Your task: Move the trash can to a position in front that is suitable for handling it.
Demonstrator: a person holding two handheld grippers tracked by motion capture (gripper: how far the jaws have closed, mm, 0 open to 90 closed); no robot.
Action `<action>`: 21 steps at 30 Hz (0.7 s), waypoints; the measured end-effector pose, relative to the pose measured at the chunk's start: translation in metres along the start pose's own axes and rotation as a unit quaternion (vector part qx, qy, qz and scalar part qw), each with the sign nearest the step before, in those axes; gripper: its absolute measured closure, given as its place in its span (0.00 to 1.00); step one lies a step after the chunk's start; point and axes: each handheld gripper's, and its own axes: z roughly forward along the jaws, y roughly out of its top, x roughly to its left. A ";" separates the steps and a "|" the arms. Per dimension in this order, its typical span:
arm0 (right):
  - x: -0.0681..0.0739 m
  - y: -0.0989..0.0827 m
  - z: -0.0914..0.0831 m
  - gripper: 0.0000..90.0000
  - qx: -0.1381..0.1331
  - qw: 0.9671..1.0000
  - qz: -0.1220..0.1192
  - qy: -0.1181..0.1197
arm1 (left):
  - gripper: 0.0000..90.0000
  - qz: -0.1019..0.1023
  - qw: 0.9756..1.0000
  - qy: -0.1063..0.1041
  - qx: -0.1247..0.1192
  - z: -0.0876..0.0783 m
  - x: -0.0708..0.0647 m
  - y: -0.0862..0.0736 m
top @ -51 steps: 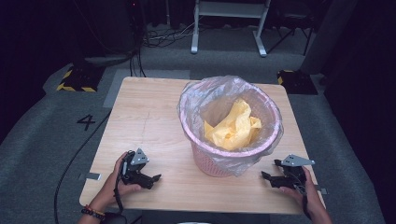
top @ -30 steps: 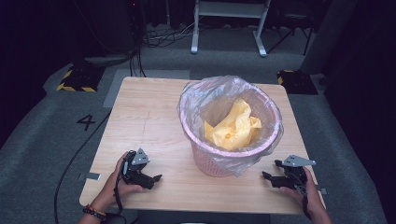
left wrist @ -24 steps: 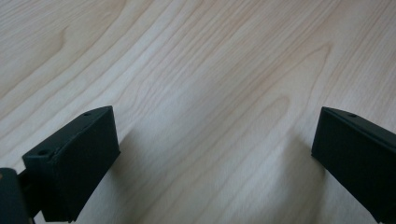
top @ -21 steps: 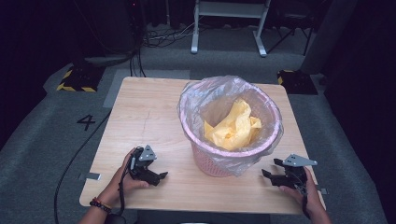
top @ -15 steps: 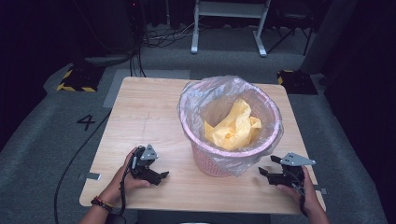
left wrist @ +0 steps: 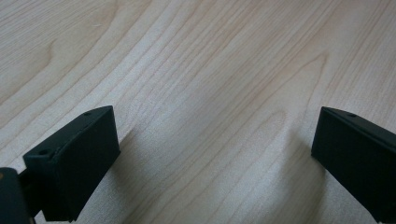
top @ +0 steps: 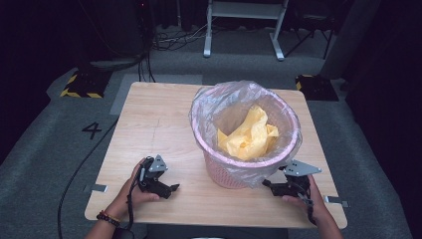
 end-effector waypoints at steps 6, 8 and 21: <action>0.003 0.009 0.008 0.30 -0.002 1.000 -0.013 0.020 | 0.01 0.000 1.000 0.000 0.000 0.000 0.000 0.000; 0.004 0.011 0.010 0.29 0.001 1.000 -0.015 0.024 | 0.01 0.000 1.000 0.000 0.000 0.000 0.000 0.000; 0.008 0.017 0.021 0.31 -0.004 0.998 -0.030 0.046 | 0.01 0.000 1.000 0.000 0.000 0.000 0.000 0.000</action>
